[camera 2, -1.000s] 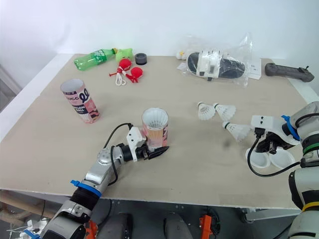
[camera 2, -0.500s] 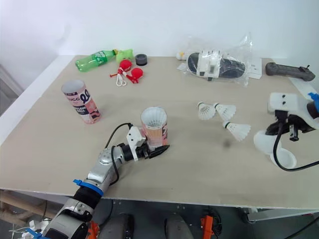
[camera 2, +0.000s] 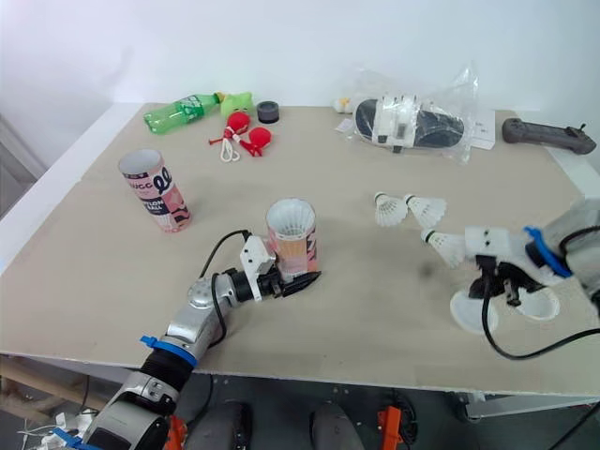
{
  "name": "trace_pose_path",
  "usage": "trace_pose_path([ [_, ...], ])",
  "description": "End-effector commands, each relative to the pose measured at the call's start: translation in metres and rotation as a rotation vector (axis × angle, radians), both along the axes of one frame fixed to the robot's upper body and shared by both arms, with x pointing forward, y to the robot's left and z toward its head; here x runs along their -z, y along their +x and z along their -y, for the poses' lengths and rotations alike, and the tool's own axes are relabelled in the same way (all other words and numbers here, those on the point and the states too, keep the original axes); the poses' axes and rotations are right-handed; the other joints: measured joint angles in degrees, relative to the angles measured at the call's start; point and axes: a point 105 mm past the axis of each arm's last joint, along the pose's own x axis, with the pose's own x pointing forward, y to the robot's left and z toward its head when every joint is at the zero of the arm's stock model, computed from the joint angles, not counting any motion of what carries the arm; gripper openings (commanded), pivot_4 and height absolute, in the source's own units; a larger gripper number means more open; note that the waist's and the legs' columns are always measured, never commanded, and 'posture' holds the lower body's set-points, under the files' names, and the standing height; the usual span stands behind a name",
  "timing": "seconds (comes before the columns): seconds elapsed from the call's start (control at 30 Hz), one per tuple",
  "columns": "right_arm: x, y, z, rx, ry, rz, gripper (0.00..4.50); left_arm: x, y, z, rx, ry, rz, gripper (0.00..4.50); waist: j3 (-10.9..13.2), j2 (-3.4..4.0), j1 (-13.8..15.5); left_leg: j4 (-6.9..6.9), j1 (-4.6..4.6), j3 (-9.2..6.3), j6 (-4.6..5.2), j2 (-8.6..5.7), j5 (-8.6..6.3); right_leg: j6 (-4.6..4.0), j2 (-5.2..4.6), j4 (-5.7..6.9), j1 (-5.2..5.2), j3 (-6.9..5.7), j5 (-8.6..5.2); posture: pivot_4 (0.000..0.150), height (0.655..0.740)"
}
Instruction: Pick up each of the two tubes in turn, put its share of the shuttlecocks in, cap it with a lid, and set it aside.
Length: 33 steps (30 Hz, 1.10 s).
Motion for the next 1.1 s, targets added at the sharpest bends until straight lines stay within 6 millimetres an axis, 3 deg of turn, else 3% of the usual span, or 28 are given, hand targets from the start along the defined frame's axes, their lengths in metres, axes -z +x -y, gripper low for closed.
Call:
trace_pose_path([
  [0.03, -0.011, 0.010, 0.011, 0.036, -0.032, 0.092, 0.02, -0.003, -0.002, -0.001, 0.011, 0.005, 0.010, 3.13, 0.01, -0.01, -0.09, 0.00, 0.01, -0.01, 0.00, 0.02, 0.00, -0.02, 0.03, 0.00, 0.00, 0.00, 0.01, 0.150, 0.7400],
  [0.17, -0.018, 0.011, 0.017, 0.045, -0.038, 0.097, 0.02, -0.001, -0.003, -0.003, 0.011, 0.011, 0.008, 3.13, 0.03, -0.05, -0.23, 0.02, 0.02, -0.01, 0.00, 0.04, 0.00, 0.02, 0.05, 0.00, 0.02, 0.00, 0.01, 0.150, 0.7400],
  [0.27, -0.034, 0.013, 0.013, 0.048, -0.001, 0.113, 0.93, -0.001, -0.005, -0.002, 0.013, 0.011, 0.005, 3.13, 0.02, -0.04, -0.23, 0.00, 0.01, 0.00, -0.01, 0.02, 0.00, 0.01, 0.03, 0.00, 0.01, 0.01, 0.02, 0.150, 0.7400],
  [0.5, -0.076, 0.014, 0.006, 0.022, 0.018, 0.200, 4.35, -0.001, -0.007, -0.001, 0.016, 0.013, -0.002, 3.13, 0.03, -0.04, -0.09, -0.11, -0.02, -0.02, -0.01, 0.01, 0.00, -0.01, 0.02, -0.07, -0.01, -0.01, 0.01, 0.150, 0.7400],
  [0.6, -0.134, 0.022, -0.051, -0.117, 0.205, 0.370, 4.35, 0.000, -0.007, -0.002, 0.026, 0.034, -0.004, 3.13, 0.14, 0.11, -0.44, -0.19, -0.02, 0.08, -0.01, -0.01, 0.00, -0.01, -0.02, -0.07, -0.09, 0.10, 0.01, 0.150, 0.7400],
  [0.67, -0.158, 0.019, -0.086, -0.216, 0.296, 0.407, 4.35, 0.001, -0.006, -0.003, 0.030, 0.042, -0.008, 3.13, 0.27, 0.35, -0.80, -0.27, 0.03, 0.13, -0.01, -0.02, 0.00, -0.01, -0.02, -0.07, -0.10, 0.17, 0.01, 0.150, 0.7400],
  [0.77, -0.183, 0.007, -0.145, -0.420, 0.398, 0.423, 3.53, 0.004, -0.006, -0.001, 0.051, 0.082, -0.006, 3.13, 0.34, 0.16, -0.66, -0.59, 0.19, -0.10, -0.15, -0.01, 0.10, 0.06, 0.08, -0.08, -0.06, 0.02, -0.15, 0.150, 0.7400],
  [0.9, -0.188, 0.000, -0.190, -0.610, 0.373, 0.425, 1.60, 0.004, -0.008, 0.004, 0.086, 0.132, -0.003, 3.13, 0.38, 0.01, -0.19, -0.64, 0.11, -0.24, -0.20, 0.15, 0.13, -0.04, 0.23, -0.15, -0.08, -0.12, -0.14, 0.150, 0.7400],
  [1.0, -0.176, -0.004, -0.208, -0.695, 0.333, 0.381, 0.07, -0.002, -0.008, 0.005, 0.103, 0.155, -0.006, 3.13, 0.39, -0.01, 0.23, -0.60, -0.20, -0.38, -0.20, 0.14, 0.13, -0.30, 0.14, -0.39, -0.16, -0.36, 0.02, 0.150, 0.7400],
  [1.1, -0.166, -0.003, -0.216, -0.728, 0.298, 0.356, 0.07, -0.004, -0.008, 0.005, 0.115, 0.193, -0.012, 3.13, 0.39, 0.00, 0.25, -0.58, -0.49, -0.47, -0.19, 0.07, 0.12, -0.30, -0.02, -0.50, -0.32, -0.52, 0.03, 0.150, 0.7400],
])
